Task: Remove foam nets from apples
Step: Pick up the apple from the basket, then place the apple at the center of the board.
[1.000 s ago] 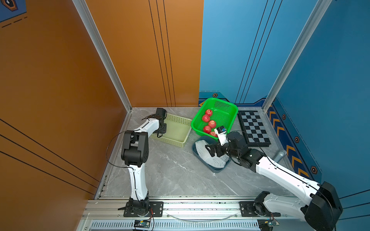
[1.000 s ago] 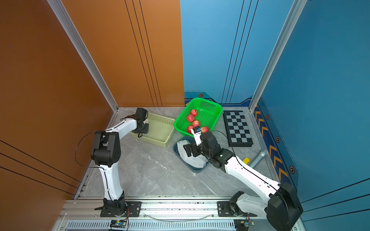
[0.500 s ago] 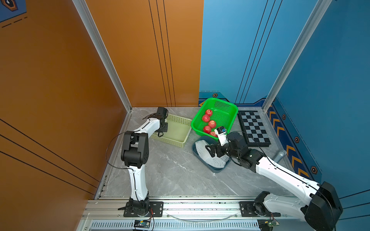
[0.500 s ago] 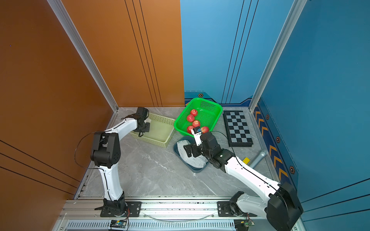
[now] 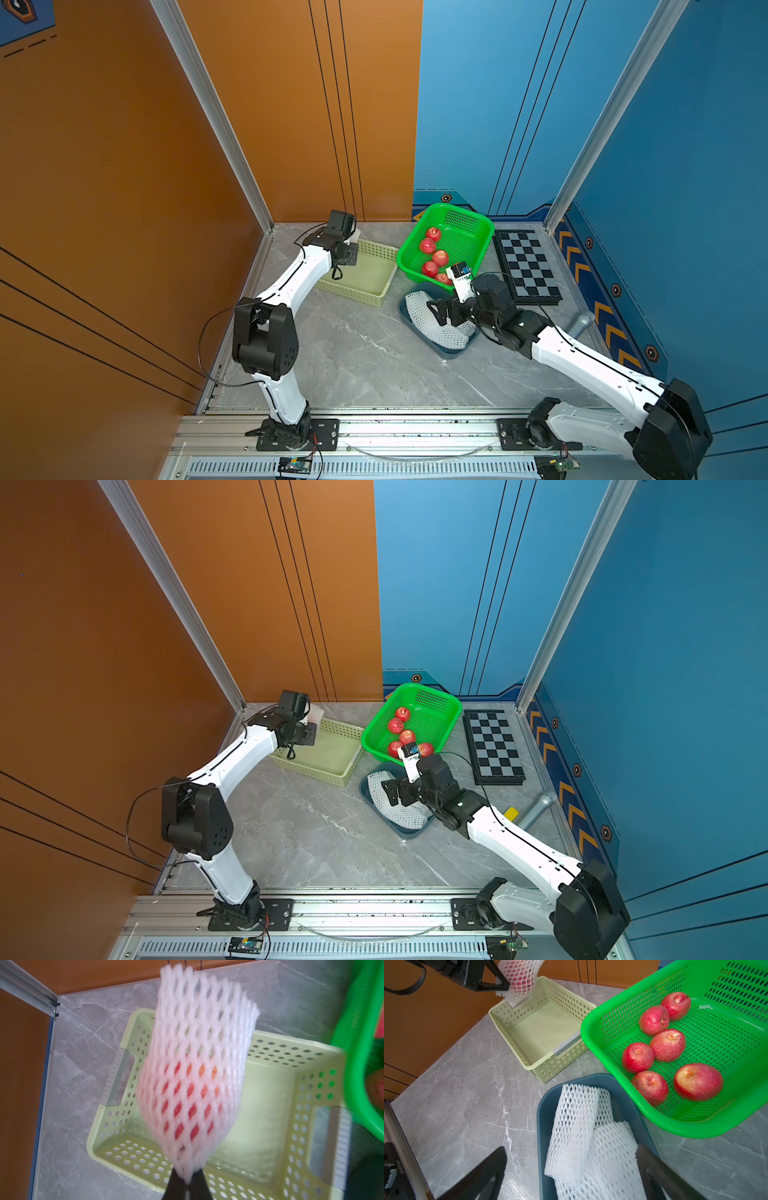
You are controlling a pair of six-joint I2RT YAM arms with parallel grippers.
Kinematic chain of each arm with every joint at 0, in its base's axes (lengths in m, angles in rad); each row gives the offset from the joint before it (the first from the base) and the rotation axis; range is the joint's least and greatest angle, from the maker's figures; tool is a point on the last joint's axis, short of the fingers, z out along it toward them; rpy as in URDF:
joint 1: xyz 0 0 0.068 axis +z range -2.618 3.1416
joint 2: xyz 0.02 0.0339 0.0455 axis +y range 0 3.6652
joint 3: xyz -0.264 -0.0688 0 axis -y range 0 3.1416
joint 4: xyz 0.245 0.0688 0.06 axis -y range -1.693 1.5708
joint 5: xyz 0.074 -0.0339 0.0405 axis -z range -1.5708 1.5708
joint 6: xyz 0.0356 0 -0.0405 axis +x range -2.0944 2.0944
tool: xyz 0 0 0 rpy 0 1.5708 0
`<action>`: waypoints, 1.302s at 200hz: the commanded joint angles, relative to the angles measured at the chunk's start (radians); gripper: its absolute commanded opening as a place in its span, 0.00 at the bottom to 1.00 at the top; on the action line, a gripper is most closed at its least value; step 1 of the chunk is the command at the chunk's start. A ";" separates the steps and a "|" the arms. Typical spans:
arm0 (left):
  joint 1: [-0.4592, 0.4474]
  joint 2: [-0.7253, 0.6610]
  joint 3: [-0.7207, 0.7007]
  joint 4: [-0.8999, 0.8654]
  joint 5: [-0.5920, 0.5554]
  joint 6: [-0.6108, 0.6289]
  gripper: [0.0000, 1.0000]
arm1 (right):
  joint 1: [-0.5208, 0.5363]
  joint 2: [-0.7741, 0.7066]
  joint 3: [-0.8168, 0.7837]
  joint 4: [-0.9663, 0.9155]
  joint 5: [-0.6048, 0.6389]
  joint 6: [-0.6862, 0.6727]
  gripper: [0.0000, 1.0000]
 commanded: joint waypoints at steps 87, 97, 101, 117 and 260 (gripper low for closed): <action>-0.334 -0.384 -0.361 -0.315 0.350 -0.137 0.00 | -0.127 -0.072 0.037 -0.067 -0.137 -0.105 0.97; -0.367 -0.393 -0.403 -0.313 0.353 -0.172 0.00 | -0.128 -0.078 0.027 -0.063 -0.165 -0.111 0.96; -0.380 -0.394 -0.419 -0.313 0.350 -0.184 0.00 | -0.125 -0.079 0.024 -0.062 -0.176 -0.111 0.96; -0.436 -0.383 -0.474 -0.312 0.322 -0.222 0.00 | -0.105 -0.075 0.007 -0.045 -0.206 -0.110 0.95; -0.598 -0.319 -0.607 -0.281 0.189 -0.372 0.47 | 0.165 0.109 -0.123 0.180 -0.124 -0.038 0.80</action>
